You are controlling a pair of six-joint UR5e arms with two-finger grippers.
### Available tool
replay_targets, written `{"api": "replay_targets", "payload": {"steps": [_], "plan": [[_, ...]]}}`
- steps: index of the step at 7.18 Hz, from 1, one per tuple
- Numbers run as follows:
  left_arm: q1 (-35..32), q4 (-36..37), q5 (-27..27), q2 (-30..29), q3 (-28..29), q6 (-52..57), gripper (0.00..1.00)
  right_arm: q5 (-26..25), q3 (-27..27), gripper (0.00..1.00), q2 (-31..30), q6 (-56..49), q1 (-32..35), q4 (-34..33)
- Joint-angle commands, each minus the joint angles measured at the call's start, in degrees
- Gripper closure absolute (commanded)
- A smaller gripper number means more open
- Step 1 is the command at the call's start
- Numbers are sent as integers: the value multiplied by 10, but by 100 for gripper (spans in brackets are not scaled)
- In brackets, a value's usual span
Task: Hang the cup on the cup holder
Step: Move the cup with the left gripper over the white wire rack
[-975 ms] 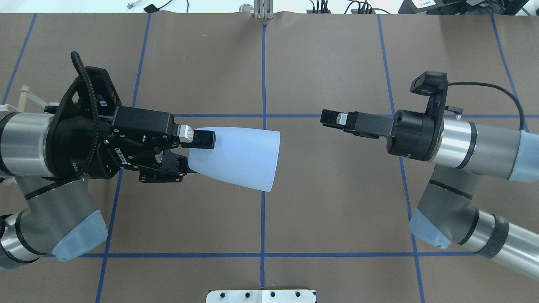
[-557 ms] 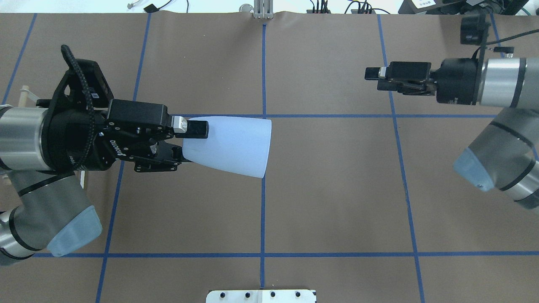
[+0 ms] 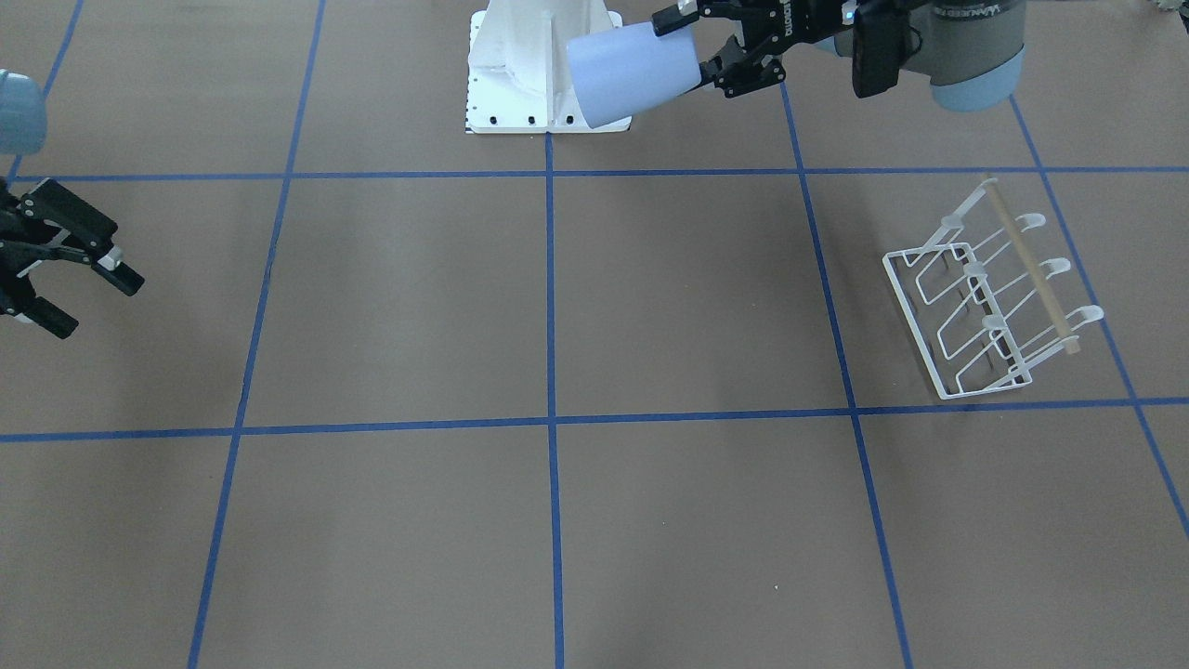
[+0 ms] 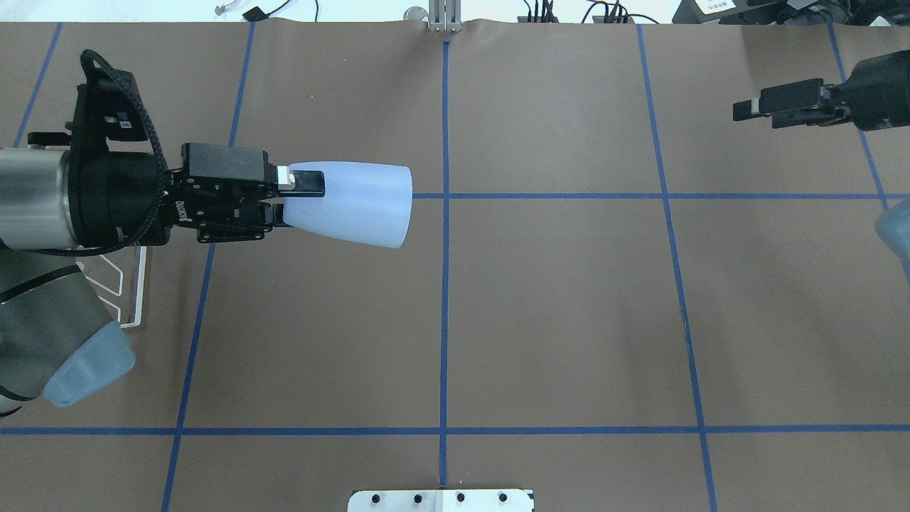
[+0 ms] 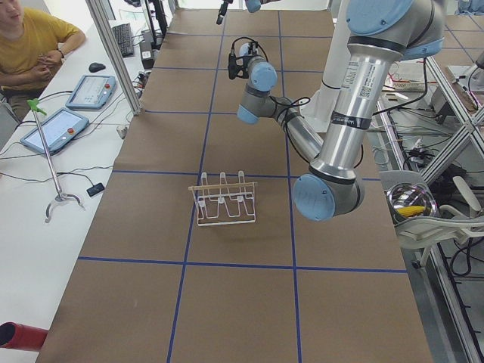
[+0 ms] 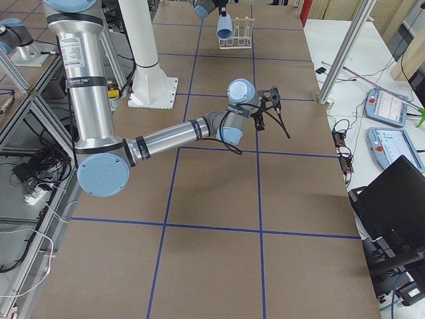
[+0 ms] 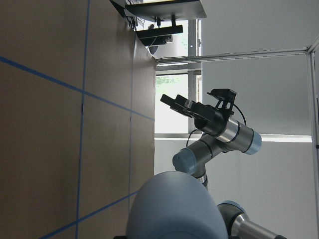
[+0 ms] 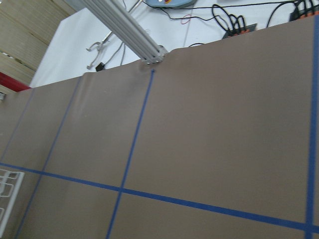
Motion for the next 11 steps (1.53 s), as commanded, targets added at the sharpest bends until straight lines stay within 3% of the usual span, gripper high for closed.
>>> {"api": "replay_targets", "payload": {"steps": [1,5,6,7,9,11], "plan": [[-56,155,-43,2,-30,94,100,-8,0,0,-28,-208,48,-151],[-93,643,-50,3,-175,367,100,-10,4,0,-40,-568,130,-450],[-107,723,-47,5,-185,433,100,-33,8,0,-41,-626,149,-500],[-125,764,-43,21,-184,491,100,-43,8,0,-41,-640,153,-518],[-152,767,-6,65,-162,588,100,-63,8,0,-43,-643,153,-515],[-178,766,-4,64,-115,621,100,-61,4,0,-43,-648,153,-515]]}}
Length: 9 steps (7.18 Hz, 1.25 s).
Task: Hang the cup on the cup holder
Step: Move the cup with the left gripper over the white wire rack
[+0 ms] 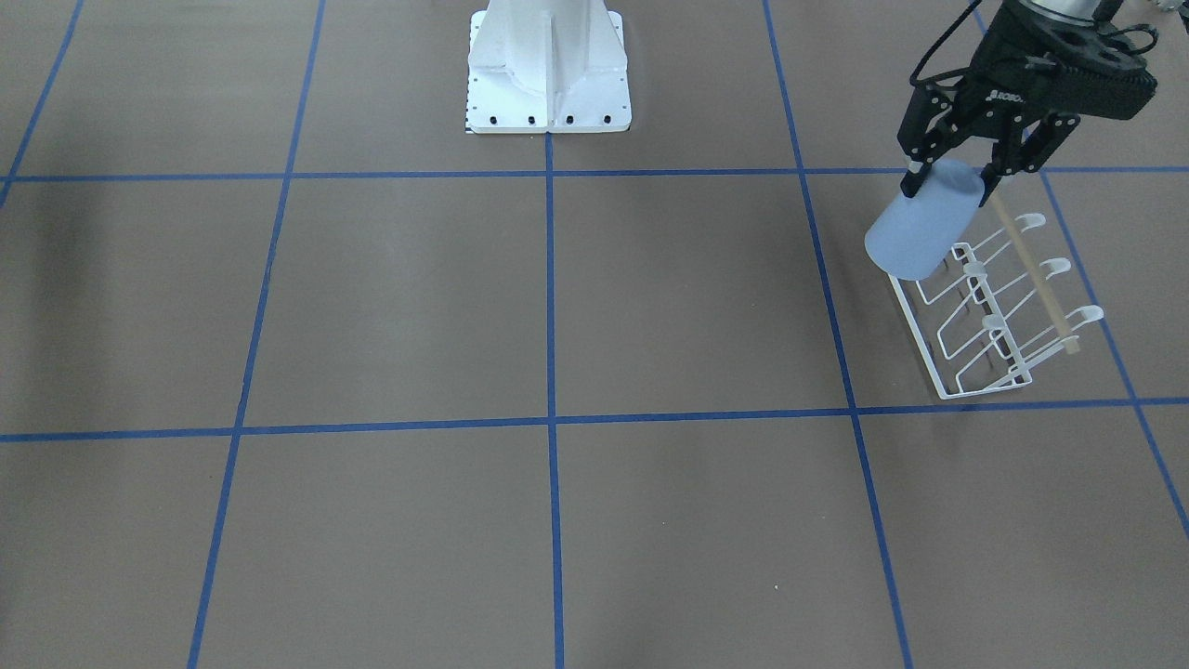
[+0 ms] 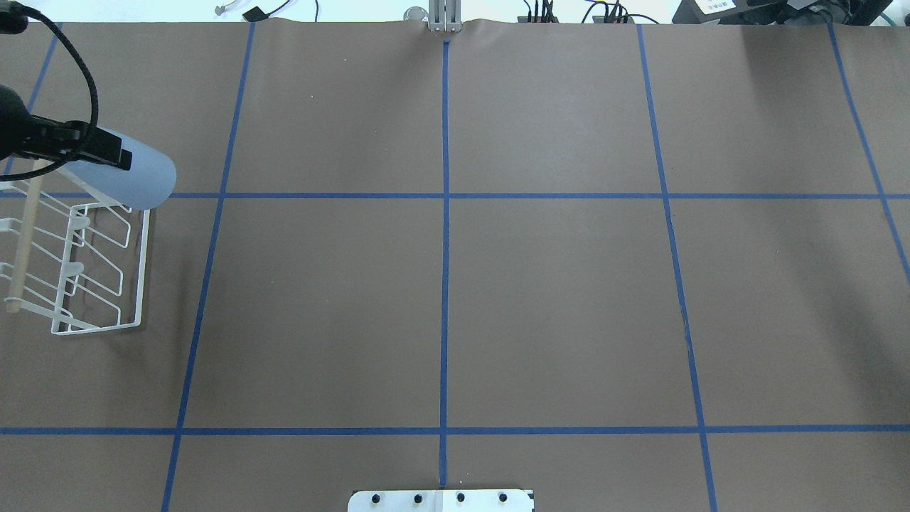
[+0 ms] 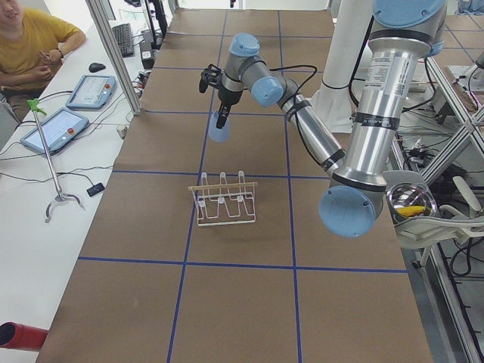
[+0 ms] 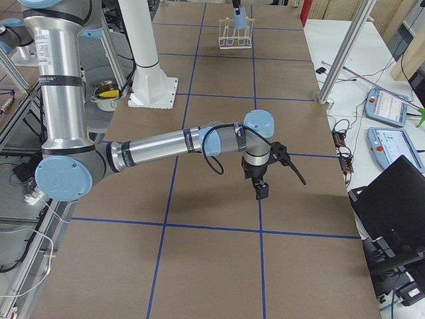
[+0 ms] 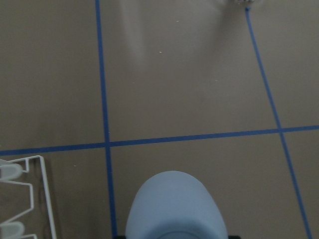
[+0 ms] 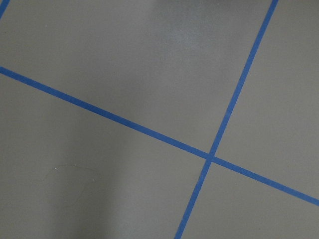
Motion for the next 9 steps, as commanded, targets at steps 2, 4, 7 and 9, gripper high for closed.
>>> {"api": "replay_targets", "payload": {"steps": [2,4,7,9], "plan": [[-60,-4,3,-15,84,71,100,0,-3,0,-1,-3,0,1],[-73,-5,3,-21,111,92,100,0,-4,0,0,-3,-1,1],[-71,-7,-3,-33,164,91,100,0,-5,0,-3,-2,-1,1],[-71,-6,-24,-32,166,91,100,0,-5,0,-2,-2,-1,1]]}}
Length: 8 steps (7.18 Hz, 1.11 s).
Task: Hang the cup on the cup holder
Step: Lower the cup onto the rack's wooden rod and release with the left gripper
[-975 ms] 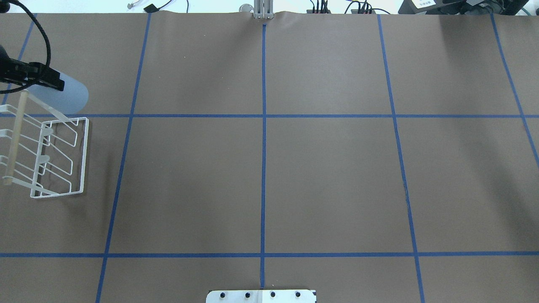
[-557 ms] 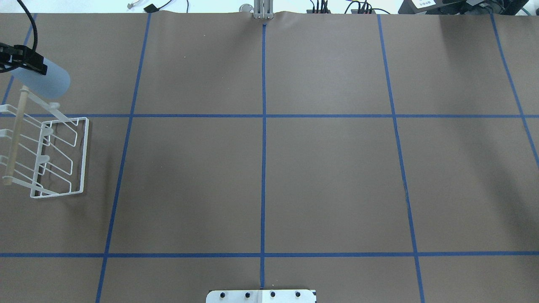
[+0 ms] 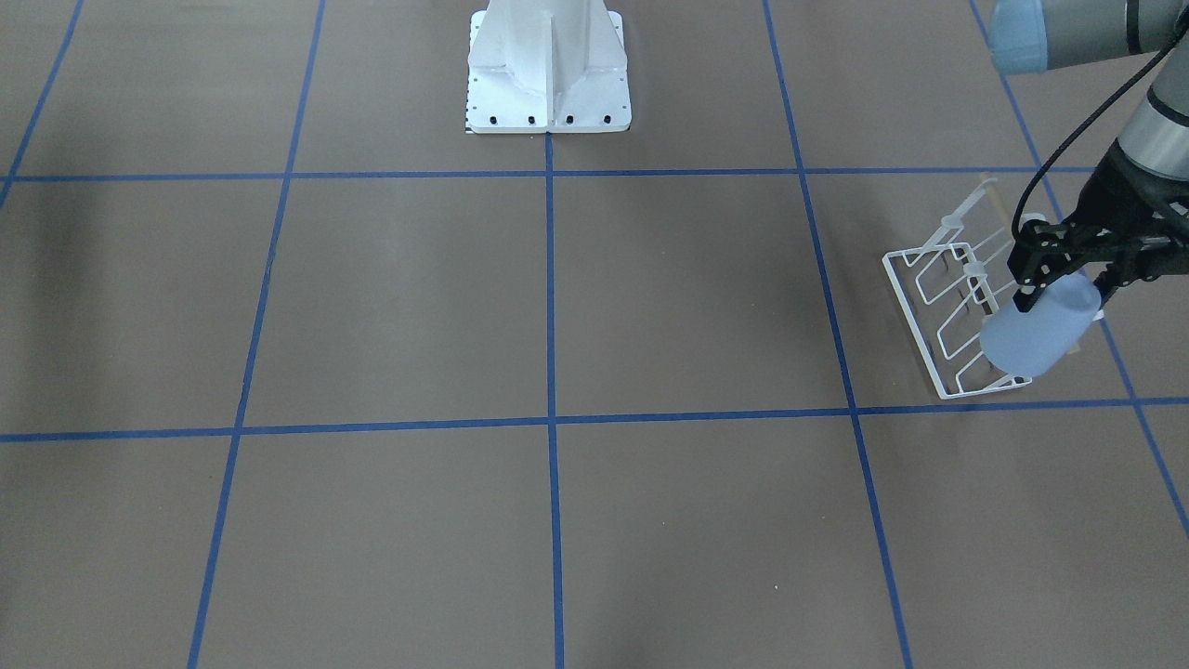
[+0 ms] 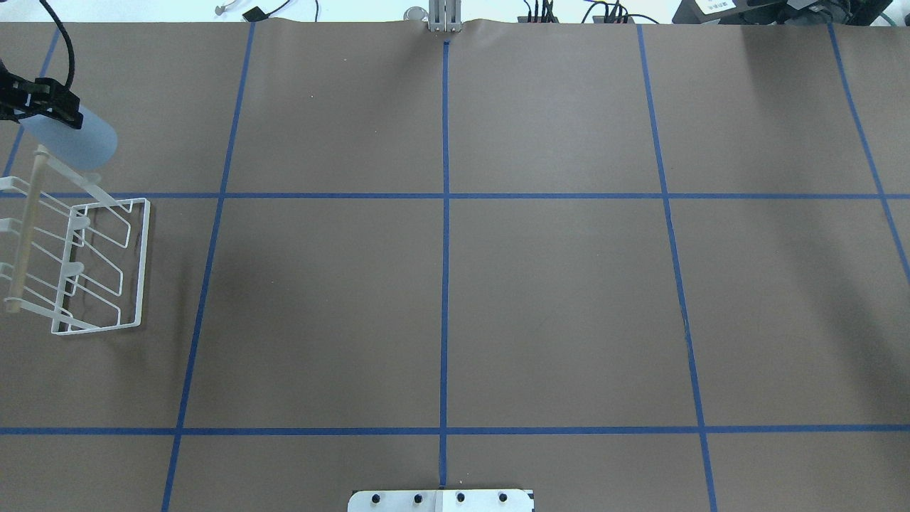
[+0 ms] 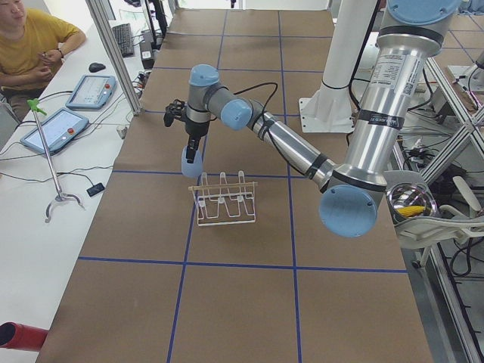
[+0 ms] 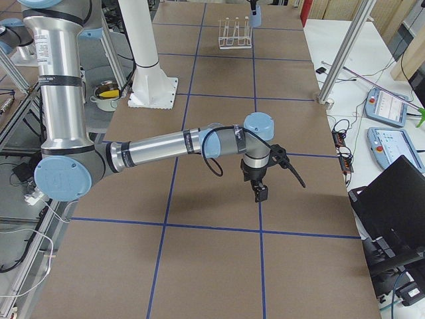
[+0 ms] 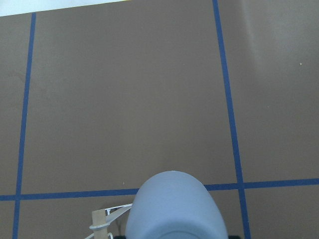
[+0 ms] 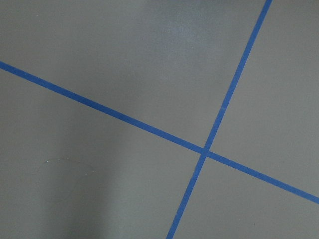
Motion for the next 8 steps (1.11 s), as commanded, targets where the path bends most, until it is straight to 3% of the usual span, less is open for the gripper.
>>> {"api": "replay_targets", "payload": {"steps": [1,8], "plan": [[1,0,-29,2,2,-1,100,0,0,0,0,0,-1,1],[37,-8,-23,7,45,0,100,-1,0,0,0,6,-7,1]]}}
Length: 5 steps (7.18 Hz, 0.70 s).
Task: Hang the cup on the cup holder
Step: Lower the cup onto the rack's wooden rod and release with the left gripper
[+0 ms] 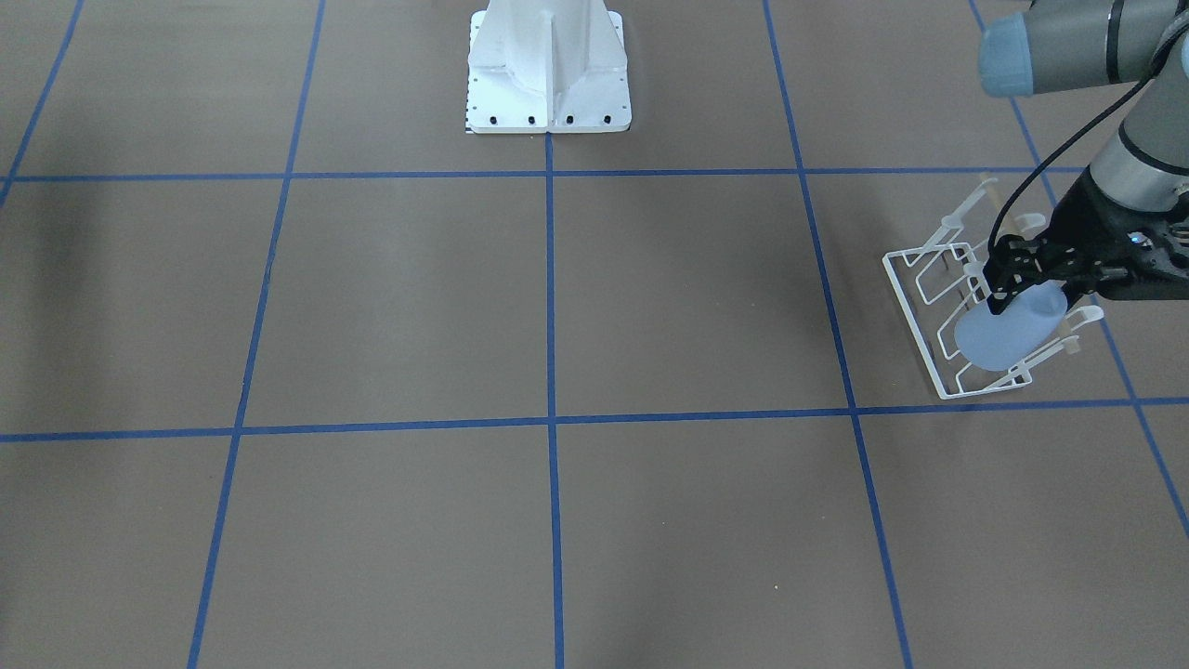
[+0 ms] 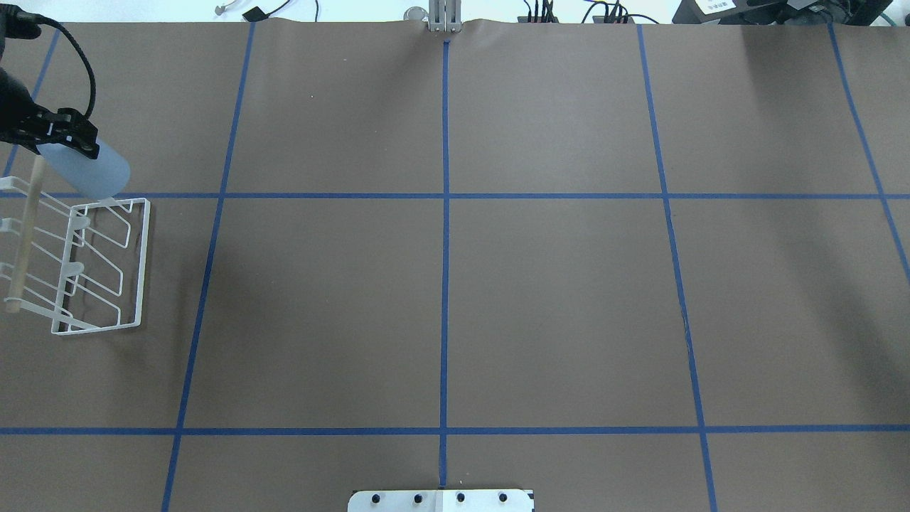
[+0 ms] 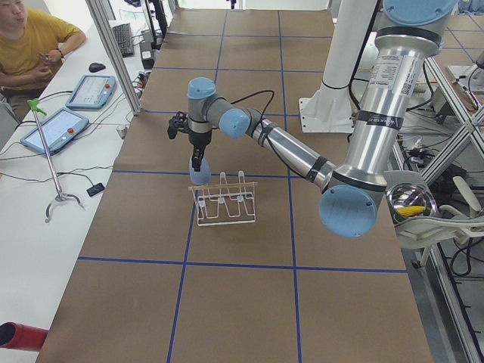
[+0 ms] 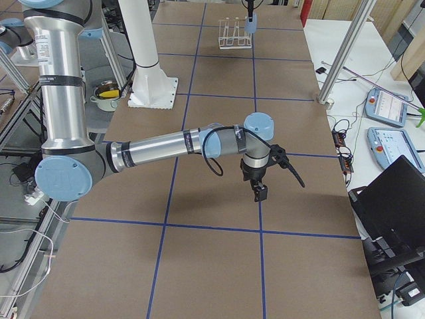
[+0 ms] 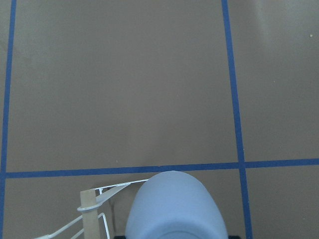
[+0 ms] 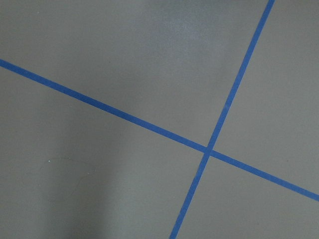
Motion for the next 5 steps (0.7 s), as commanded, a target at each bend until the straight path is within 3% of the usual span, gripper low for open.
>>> {"api": "replay_targets", "payload": {"steps": [1,4,5], "plan": [[14,-28,2,1,30,-1,100,-2,-1,0,0,1,-2,0],[15,-91,2,1,82,0,100,-1,0,0,0,2,-3,0],[17,-92,1,1,86,1,92,-1,-1,0,0,2,-3,0]]}}
